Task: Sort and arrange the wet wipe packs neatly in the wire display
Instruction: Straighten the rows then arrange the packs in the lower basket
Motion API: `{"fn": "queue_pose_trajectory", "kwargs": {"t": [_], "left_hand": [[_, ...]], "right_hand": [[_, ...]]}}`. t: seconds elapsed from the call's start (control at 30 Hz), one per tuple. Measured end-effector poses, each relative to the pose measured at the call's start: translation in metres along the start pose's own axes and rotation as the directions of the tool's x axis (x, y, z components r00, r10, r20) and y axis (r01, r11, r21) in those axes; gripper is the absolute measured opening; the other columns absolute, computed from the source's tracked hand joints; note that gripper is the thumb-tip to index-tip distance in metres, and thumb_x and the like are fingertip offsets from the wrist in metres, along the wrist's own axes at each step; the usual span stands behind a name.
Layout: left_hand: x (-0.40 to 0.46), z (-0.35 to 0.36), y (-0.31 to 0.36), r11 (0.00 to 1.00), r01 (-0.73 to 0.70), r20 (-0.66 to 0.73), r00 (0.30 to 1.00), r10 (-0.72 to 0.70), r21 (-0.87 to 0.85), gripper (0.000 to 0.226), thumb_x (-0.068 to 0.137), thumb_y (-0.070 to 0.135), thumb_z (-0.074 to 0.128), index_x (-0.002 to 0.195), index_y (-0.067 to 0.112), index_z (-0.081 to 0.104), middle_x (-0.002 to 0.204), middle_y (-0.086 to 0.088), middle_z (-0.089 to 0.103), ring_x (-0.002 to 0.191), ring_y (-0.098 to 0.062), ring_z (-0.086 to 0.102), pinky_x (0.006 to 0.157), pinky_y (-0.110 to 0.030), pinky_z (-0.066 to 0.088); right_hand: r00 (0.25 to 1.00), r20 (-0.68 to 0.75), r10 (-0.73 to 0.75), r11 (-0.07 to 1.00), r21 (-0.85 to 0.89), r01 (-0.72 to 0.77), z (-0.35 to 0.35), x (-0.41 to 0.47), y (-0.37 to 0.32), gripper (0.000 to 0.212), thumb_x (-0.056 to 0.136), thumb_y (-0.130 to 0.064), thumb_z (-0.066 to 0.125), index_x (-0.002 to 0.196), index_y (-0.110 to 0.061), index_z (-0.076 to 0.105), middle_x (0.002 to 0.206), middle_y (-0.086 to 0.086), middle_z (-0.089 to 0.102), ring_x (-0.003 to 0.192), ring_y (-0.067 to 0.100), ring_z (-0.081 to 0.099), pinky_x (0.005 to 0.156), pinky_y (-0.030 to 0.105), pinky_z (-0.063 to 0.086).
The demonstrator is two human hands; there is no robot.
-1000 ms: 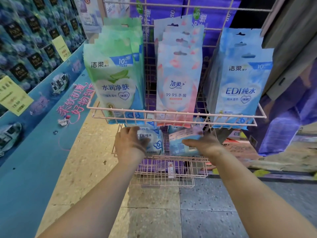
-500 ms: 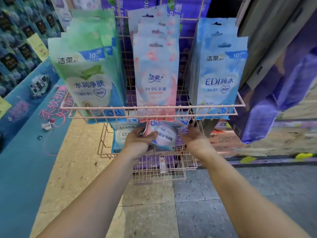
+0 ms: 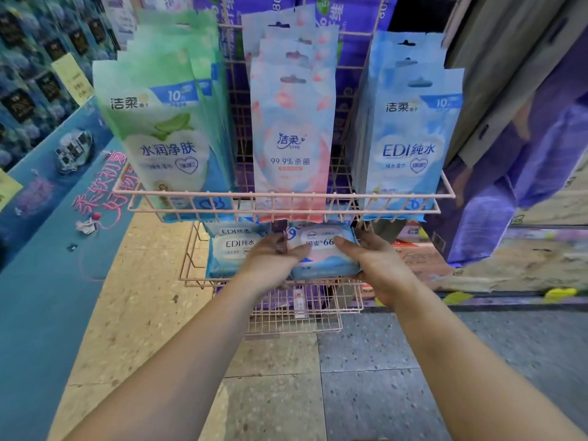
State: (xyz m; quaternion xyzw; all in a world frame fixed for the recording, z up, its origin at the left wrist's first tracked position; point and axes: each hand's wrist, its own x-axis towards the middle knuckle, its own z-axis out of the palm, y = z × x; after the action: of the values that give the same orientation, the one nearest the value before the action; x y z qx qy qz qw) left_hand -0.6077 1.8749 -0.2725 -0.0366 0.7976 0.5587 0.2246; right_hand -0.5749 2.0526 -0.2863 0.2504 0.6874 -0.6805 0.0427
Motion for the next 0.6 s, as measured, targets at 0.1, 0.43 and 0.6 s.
{"fn": "queue_pose_trajectory", "kwargs": {"t": [0.1, 0.43, 0.6], "left_hand": [[-0.004, -0.01, 0.002, 0.999, -0.051, -0.063, 0.997, 0.052, 0.012, 0.04, 0.077, 0.039, 0.075, 0.108, 0.027, 0.054, 0.093, 0.007, 0.063, 0.075, -0.013, 0.063, 0.063, -0.024, 0.057], [-0.011, -0.015, -0.018, 0.987, 0.161, 0.486, 0.86, -0.154, 0.027, 0.049, 0.081, 0.027, 0.073, 0.124, 0.031, 0.05, 0.072, -0.002, 0.063, 0.048, -0.012, 0.049, 0.04, -0.02, 0.044], [-0.01, -0.013, -0.025, 0.87, 0.316, 0.334, 0.923, -0.19, -0.379, 0.022, 0.086, 0.029, 0.064, 0.102, 0.014, 0.061, 0.066, -0.009, 0.061, 0.042, -0.016, 0.053, 0.045, -0.027, 0.054]], "right_hand": [[0.998, 0.025, -0.066, 0.99, 0.125, 0.063, -0.004, -0.006, -0.009, 0.033, 0.077, -0.006, 0.073, 0.1, -0.019, 0.055, 0.096, 0.004, 0.069, 0.079, 0.021, 0.068, 0.066, 0.034, 0.054], [0.926, 0.376, 0.029, 0.999, 0.016, -0.038, 0.0, -0.025, 0.01, 0.064, 0.063, -0.01, 0.082, 0.121, -0.015, 0.055, 0.11, 0.015, 0.071, 0.094, 0.024, 0.069, 0.076, 0.031, 0.055], [0.933, 0.319, 0.165, 0.985, -0.003, -0.173, -0.016, -0.04, 0.014, 0.07, 0.063, -0.053, 0.068, 0.125, -0.025, 0.052, 0.114, 0.004, 0.068, 0.083, 0.025, 0.067, 0.067, 0.031, 0.054]]}}
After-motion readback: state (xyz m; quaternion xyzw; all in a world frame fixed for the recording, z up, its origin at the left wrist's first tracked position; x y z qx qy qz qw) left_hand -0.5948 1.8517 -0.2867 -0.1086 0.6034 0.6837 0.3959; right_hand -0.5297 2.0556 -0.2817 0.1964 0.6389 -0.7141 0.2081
